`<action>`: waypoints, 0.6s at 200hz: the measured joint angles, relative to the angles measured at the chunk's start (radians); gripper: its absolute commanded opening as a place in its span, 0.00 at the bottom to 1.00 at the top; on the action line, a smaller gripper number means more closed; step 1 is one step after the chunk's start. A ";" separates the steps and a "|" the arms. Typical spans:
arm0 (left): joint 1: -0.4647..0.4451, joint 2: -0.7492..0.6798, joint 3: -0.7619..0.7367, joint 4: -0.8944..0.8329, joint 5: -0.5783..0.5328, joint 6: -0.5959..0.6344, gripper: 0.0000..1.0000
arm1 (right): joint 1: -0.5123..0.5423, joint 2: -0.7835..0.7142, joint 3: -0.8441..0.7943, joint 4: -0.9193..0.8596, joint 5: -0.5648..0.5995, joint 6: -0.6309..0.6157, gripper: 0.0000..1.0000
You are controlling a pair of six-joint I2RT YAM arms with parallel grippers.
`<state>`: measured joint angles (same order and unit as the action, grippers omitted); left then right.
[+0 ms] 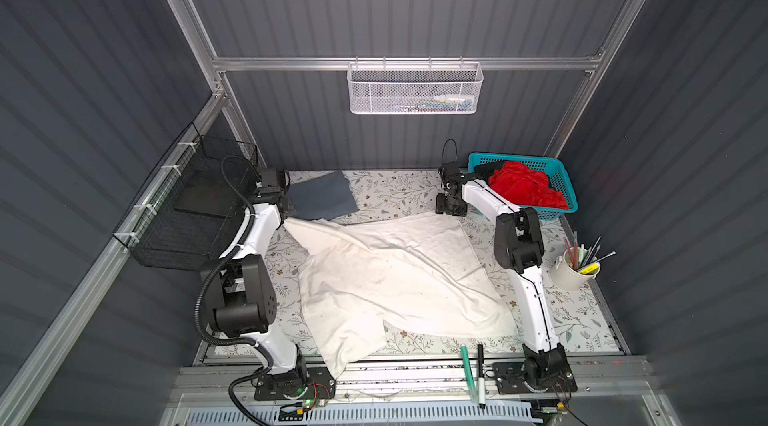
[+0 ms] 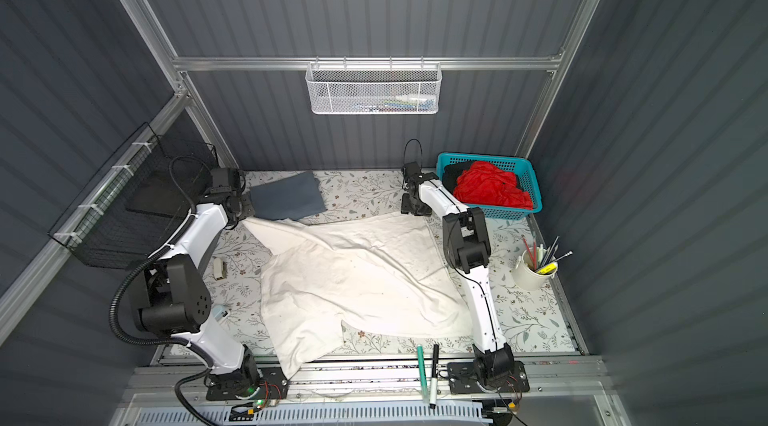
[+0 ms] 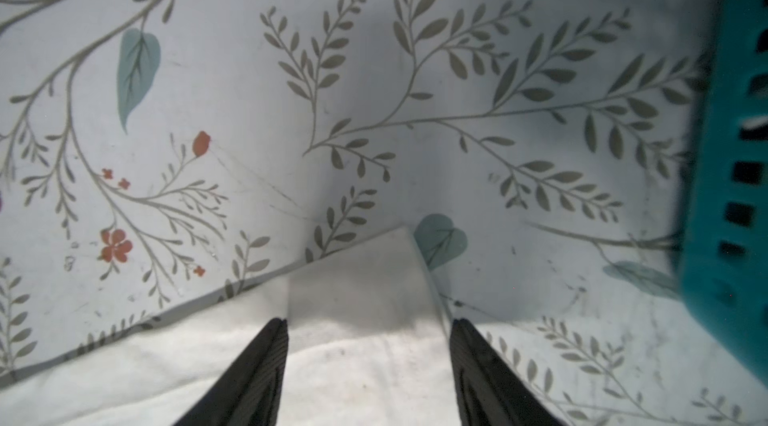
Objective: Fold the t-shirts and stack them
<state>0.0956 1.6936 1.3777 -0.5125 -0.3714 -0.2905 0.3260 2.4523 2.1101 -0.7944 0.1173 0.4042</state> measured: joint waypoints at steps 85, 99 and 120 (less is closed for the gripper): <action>0.010 -0.012 -0.016 -0.001 0.026 0.005 0.00 | -0.017 0.026 0.035 -0.002 -0.026 -0.055 0.09; 0.011 -0.012 -0.016 0.007 0.062 0.015 0.00 | -0.023 0.026 0.035 -0.002 -0.031 -0.072 0.07; 0.013 -0.002 -0.010 0.034 0.139 0.038 0.00 | -0.034 0.016 0.034 0.000 -0.029 -0.099 0.05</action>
<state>0.1089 1.6920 1.3682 -0.4789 -0.2325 -0.2527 0.2920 2.4687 2.1445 -0.7944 0.0883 0.3050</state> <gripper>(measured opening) 0.045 0.060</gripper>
